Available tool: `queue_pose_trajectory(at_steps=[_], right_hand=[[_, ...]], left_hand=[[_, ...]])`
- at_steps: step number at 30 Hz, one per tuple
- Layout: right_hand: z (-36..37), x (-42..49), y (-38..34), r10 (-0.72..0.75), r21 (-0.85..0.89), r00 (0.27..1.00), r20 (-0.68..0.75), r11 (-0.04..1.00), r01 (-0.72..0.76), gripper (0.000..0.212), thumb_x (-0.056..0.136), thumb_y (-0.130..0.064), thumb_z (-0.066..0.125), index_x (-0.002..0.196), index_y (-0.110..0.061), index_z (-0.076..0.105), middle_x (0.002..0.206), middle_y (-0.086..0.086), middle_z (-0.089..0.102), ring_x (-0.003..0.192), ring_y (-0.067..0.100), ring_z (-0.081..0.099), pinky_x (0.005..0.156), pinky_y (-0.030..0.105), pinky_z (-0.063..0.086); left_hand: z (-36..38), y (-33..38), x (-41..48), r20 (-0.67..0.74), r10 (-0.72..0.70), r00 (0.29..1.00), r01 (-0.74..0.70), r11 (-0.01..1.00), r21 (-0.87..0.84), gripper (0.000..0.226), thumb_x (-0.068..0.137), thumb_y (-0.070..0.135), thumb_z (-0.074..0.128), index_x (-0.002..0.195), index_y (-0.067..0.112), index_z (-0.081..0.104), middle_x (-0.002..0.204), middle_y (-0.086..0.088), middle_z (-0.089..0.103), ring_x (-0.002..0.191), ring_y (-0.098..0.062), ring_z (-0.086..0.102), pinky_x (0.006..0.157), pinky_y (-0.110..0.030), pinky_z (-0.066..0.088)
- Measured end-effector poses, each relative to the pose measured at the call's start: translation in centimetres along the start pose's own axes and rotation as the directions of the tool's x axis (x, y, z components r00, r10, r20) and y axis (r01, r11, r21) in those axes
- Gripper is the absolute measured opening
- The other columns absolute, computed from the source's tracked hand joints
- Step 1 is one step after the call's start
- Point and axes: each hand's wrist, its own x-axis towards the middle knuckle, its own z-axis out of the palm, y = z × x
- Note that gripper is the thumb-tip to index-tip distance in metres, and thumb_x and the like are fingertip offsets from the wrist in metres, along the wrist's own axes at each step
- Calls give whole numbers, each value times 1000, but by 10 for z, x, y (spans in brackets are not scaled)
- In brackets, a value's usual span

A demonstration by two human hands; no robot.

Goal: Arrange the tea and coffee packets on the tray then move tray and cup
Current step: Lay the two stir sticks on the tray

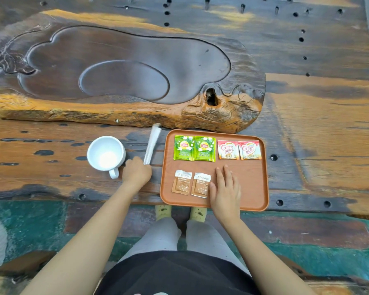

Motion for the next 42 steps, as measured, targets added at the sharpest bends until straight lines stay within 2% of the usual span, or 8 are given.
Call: queue_pose_trajectory(at_steps=[3, 7, 12, 17, 21, 29, 35, 42], right_hand=[[-15, 3, -2, 49, 196, 999, 13, 979, -50, 45, 96, -27, 40, 140, -14, 36, 151, 6, 34, 139, 25, 27, 114, 43, 23], [-43, 2, -23, -50, 419, 998, 33, 907, 31, 31, 96, -25, 42, 121, -13, 57, 118, 6, 64, 112, 20, 54, 92, 32, 43], [-66, -3, -52, -173, 734, 975, 139, 679, 16, 16, 93, -23, 51, 90, -23, 67, 79, -11, 67, 70, -7, 58, 60, 7, 42], [-77, -3, -34, -9, 866, 980, 200, 470, -172, 24, 89, -18, 58, 81, 5, 62, 72, 15, 61, 67, 20, 57, 62, 32, 48], [-84, 1, -8, 95, 922, 967, 237, 290, -255, 16, 93, -19, 53, 86, -15, 67, 68, 1, 65, 60, 13, 62, 56, 21, 55], [-92, 22, 62, -12, 469, 980, 200, 879, -85, 26, 99, -23, 38, 99, -21, 64, 72, -12, 52, 71, 9, 48, 66, 28, 34], [-89, 33, 84, -91, 253, 965, 246, 967, 27, 18, 94, -22, 48, 88, -7, 55, 79, 6, 59, 76, 27, 54, 57, 31, 37], [-87, 61, 87, -273, 38, 918, 287, 961, 274, 17, 89, -23, 56, 99, -12, 64, 104, 8, 60, 103, 26, 50, 92, 41, 42]], left_hand=[[-11, -2, -13, 17, -17, 1000, 21, 951, -308, 15, 91, 12, 39, 99, 2, 46, 102, -22, 61, 91, -36, 62, 80, -44, 52], [-19, 19, -55, 181, 59, 982, 97, 663, -742, 11, 89, 0, 40, 92, 5, 50, 87, -15, 61, 63, -18, 65, 57, -32, 60], [-3, 57, -101, 331, 321, 887, 86, 590, -803, 13, 90, 4, 48, 99, 2, 59, 84, -13, 67, 65, -15, 69, 60, -27, 59], [13, 80, -121, 349, 320, 880, 102, 592, -799, 10, 89, 5, 52, 95, 3, 60, 89, -14, 72, 74, -19, 73, 60, -25, 59], [16, 84, -120, 316, 242, 918, 120, 588, -800, 10, 91, 2, 48, 95, 4, 56, 89, -11, 71, 72, -14, 72, 58, -23, 58], [10, 74, -110, 279, 188, 942, 145, 521, -841, 15, 92, 3, 46, 94, 8, 60, 89, -6, 63, 64, -13, 55, 48, -17, 53], [14, 68, -106, 251, 117, 961, 169, 467, -868, 14, 92, 3, 47, 91, 9, 60, 86, -6, 59, 61, -12, 50, 47, -16, 50], [29, 61, -107, 163, 43, 986, 114, 544, -831, 17, 93, 7, 45, 90, 10, 61, 64, -1, 47, 57, -9, 43, 46, -15, 45]])
